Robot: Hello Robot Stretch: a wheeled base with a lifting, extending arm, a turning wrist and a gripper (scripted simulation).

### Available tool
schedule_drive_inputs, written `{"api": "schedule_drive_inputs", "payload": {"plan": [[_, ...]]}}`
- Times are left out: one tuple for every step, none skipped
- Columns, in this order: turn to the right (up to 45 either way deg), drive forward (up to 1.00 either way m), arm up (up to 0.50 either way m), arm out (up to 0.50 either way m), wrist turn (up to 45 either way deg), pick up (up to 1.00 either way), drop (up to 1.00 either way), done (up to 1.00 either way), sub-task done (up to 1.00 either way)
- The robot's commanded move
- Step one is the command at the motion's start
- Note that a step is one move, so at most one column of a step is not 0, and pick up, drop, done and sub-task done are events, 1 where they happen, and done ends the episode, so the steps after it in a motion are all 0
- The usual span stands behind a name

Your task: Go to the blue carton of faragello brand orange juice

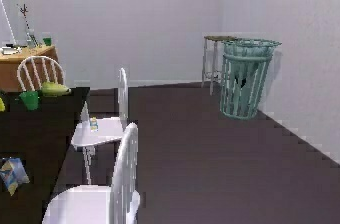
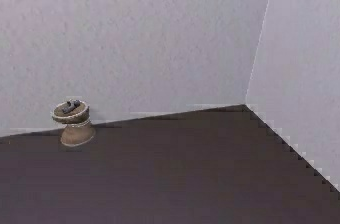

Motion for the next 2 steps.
{"api": "schedule_drive_inputs", "payload": {"plan": [[-42.0, 0.00, 0.00, 0.00, 0.0, 0.00, 0.00, 0.00, 0.00], [0.0, 0.00, 0.00, 0.00, 0.0, 0.00, 0.00, 1.00, 0.00]]}}
